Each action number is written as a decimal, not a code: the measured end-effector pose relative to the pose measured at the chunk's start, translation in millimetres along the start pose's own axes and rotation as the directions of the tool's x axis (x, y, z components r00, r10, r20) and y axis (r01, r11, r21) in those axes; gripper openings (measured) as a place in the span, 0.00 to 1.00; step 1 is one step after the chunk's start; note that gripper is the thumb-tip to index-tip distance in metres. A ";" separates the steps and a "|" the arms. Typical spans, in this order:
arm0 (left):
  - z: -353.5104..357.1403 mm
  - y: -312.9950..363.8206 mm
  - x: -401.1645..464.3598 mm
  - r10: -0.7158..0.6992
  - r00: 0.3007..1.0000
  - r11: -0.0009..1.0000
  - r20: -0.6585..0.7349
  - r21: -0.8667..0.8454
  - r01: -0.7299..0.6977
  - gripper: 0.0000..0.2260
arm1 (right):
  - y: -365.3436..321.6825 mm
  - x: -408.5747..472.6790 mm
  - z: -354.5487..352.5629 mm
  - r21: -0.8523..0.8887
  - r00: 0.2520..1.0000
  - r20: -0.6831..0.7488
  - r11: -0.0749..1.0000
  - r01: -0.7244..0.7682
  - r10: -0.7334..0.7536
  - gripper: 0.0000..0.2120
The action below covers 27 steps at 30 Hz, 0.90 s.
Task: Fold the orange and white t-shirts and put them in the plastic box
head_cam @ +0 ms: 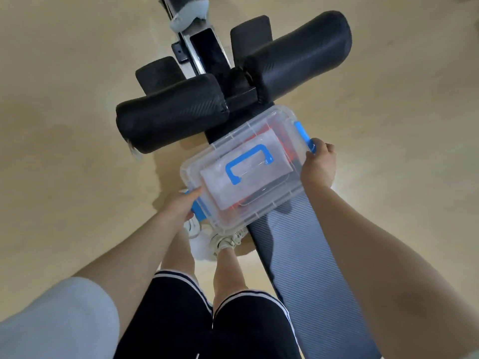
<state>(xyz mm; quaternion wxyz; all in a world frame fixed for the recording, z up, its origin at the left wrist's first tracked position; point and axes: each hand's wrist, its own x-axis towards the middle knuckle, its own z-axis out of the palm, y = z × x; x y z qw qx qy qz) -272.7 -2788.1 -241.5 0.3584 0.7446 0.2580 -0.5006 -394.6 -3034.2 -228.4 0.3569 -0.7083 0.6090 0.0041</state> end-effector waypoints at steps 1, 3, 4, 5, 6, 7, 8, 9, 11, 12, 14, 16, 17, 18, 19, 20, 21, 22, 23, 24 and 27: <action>0.9 -0.4 0.6 0.045 0.998 0.998 -0.044 0.035 -0.044 0.14 | 2.2 1.3 -2.3 0.070 1.000 -0.014 0.997 -0.012 0.013 0.19; 4.2 0.3 -1.9 0.136 0.983 0.980 -0.125 0.163 -0.114 0.12 | 7.4 -4.0 -6.1 0.127 0.999 -0.010 0.991 -0.040 0.041 0.22; 6.2 2.6 -5.8 0.172 0.974 0.962 -0.147 0.235 -0.135 0.12 | 11.6 -9.4 -5.5 0.126 0.997 0.010 0.989 -0.075 0.074 0.25; 8.5 5.3 -10.3 0.198 0.967 0.942 -0.161 0.304 -0.143 0.13 | 14.8 -17.2 -4.3 0.116 0.990 0.044 0.984 -0.137 0.133 0.29; 10.1 7.4 -13.1 0.213 0.962 0.924 -0.171 0.357 -0.141 0.12 | 18.0 -25.6 -1.7 0.130 0.974 0.081 0.967 -0.220 0.211 0.31; 11.2 9.0 -14.9 0.221 0.958 0.910 -0.185 0.391 -0.135 0.12 | 19.8 -34.0 1.1 0.194 0.945 0.139 0.927 -0.320 0.297 0.31; 11.9 11.4 -17.2 0.234 0.951 0.898 -0.202 0.419 -0.132 0.11 | 19.7 -41.3 3.2 0.297 0.904 0.219 0.858 -0.419 0.366 0.28; 12.1 14.1 -19.1 0.254 0.942 0.888 -0.221 0.440 -0.136 0.12 | 19.0 -45.4 4.6 0.402 0.867 0.301 0.771 -0.493 0.398 0.24; 12.0 22.3 -21.0 0.311 0.913 0.874 -0.264 0.458 -0.165 0.12 | 17.4 -45.7 4.8 0.527 0.842 0.396 0.661 -0.535 0.366 0.22; 12.4 28.4 -20.8 0.335 0.898 0.875 -0.285 0.449 -0.184 0.13 | 16.5 -43.1 4.7 0.559 0.854 0.408 0.651 -0.514 0.323 0.22; 14.2 42.0 -21.6 0.373 0.874 0.889 -0.311 0.390 -0.240 0.12 | 12.2 -37.4 4.1 0.615 0.896 0.383 0.661 -0.430 0.226 0.18; 13.2 52.0 -17.7 0.399 0.866 0.895 -0.300 0.335 -0.296 0.07 | 6.2 -30.1 4.9 0.666 0.911 0.368 0.631 -0.397 0.186 0.18; 11.6 54.2 -15.0 0.410 0.867 0.894 -0.285 0.315 -0.319 0.06 | 3.4 -27.9 4.2 0.672 0.912 0.363 0.624 -0.399 0.192 0.19; 9.9 54.9 -12.1 0.416 0.872 0.893 -0.257 0.298 -0.339 0.06 | 2.7 -26.1 4.6 0.670 0.912 0.360 0.626 -0.399 0.196 0.20; 7.2 53.5 -10.7 0.408 0.888 0.896 -0.213 0.277 -0.346 0.07 | 3.0 -26.7 3.5 0.655 0.910 0.362 0.640 -0.403 0.203 0.22; 4.4 50.9 -10.5 0.401 0.902 0.898 -0.162 0.266 -0.352 0.08 | 5.0 -29.0 3.1 0.625 0.913 0.355 0.675 -0.392 0.201 0.23; 1.7 48.1 -15.2 0.385 0.917 0.900 -0.105 0.262 -0.348 0.08 | 4.6 -34.9 -1.1 0.567 0.921 0.332 0.737 -0.368 0.204 0.23; -0.9 45.1 -21.4 0.376 0.926 0.897 -0.042 0.267 -0.352 0.06 | 5.9 -40.7 -4.7 0.500 0.933 0.300 0.801 -0.330 0.197 0.23; -3.3 44.4 -30.4 0.361 0.932 0.885 0.005 0.312 -0.345 0.06 | 3.3 -49.3 -12.0 0.416 0.943 0.265 0.859 -0.299 0.200 0.22; -5.4 46.0 -36.7 0.375 0.926 0.855 0.045 0.369 -0.364 0.09 | 0.5 -55.6 -17.5 0.367 0.958 0.220 0.894 -0.255 0.183 0.22; -9.6 64.8 -72.4 0.497 0.857 0.708 0.135 0.508 -0.491 0.20 | -14.6 -85.1 -34.7 0.214 0.996 0.084 0.976 -0.031 0.013 0.23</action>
